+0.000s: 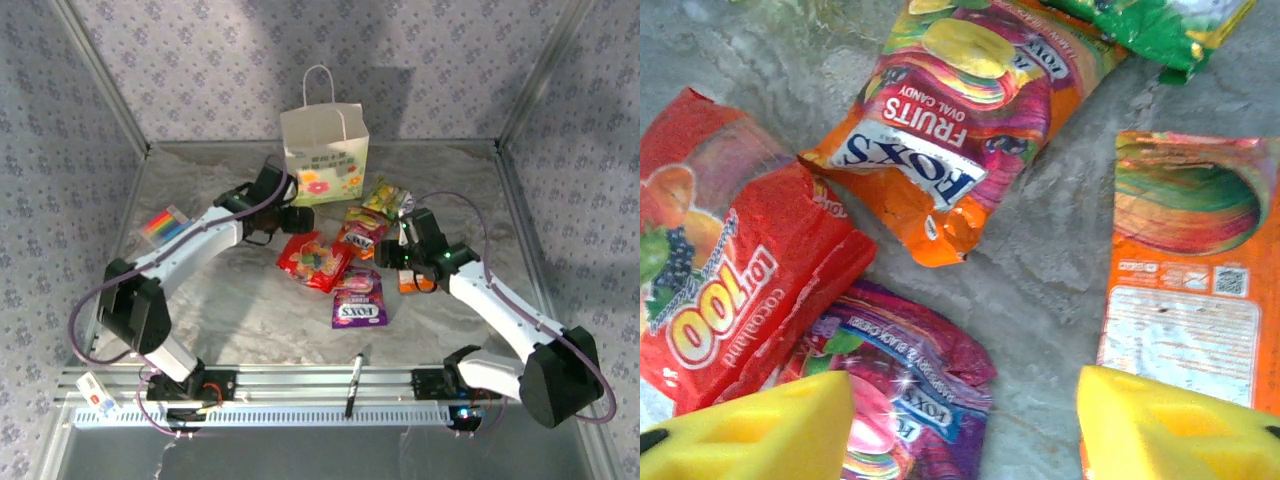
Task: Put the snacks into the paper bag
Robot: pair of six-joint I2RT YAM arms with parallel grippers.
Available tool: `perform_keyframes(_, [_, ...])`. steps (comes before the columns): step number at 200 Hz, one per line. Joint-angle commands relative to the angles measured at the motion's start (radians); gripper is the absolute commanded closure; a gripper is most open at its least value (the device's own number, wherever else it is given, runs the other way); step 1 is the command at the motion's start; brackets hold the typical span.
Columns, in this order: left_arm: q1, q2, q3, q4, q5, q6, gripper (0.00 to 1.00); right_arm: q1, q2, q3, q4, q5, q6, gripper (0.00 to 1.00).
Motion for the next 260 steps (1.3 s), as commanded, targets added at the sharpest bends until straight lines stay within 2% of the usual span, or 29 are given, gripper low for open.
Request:
perform_keyframes(1, [0.026, -0.058, 0.084, -0.154, -0.024, 0.145, 0.19, -0.009, 0.001, 0.049, -0.023, 0.027, 0.012, 0.33])
perform_keyframes(33, [0.122, -0.045, 0.255, -0.216, 0.024, 0.207, 0.2, -0.016, 0.008, 0.087, -0.035, 0.033, 0.002, 0.31])
perform_keyframes(57, [0.169, 0.026, 0.403, -0.234, 0.005, 0.214, 0.2, -0.022, 0.015, 0.11, -0.041, 0.031, -0.013, 0.3])
perform_keyframes(88, [0.199, 0.21, 0.685, -0.306, -0.001, 0.197, 0.23, -0.024, 0.027, 0.125, -0.054, 0.032, -0.017, 0.29])
perform_keyframes(134, [0.226, 0.512, 1.122, -0.415, -0.012, 0.073, 0.29, -0.023, 0.032, 0.106, -0.05, 0.032, -0.019, 0.27])
perform_keyframes(150, [0.226, 0.59, 1.227, -0.427, -0.001, 0.054, 0.29, -0.023, 0.031, 0.092, -0.041, 0.021, -0.013, 0.26])
perform_keyframes(180, [0.23, 0.652, 1.271, -0.38, 0.018, 0.022, 0.31, -0.022, 0.022, 0.048, -0.006, -0.027, 0.004, 0.26])
perform_keyframes(260, [0.235, 0.7, 1.268, -0.377, 0.027, -0.022, 0.37, -0.024, -0.009, 0.033, -0.015, 0.019, -0.037, 0.26])
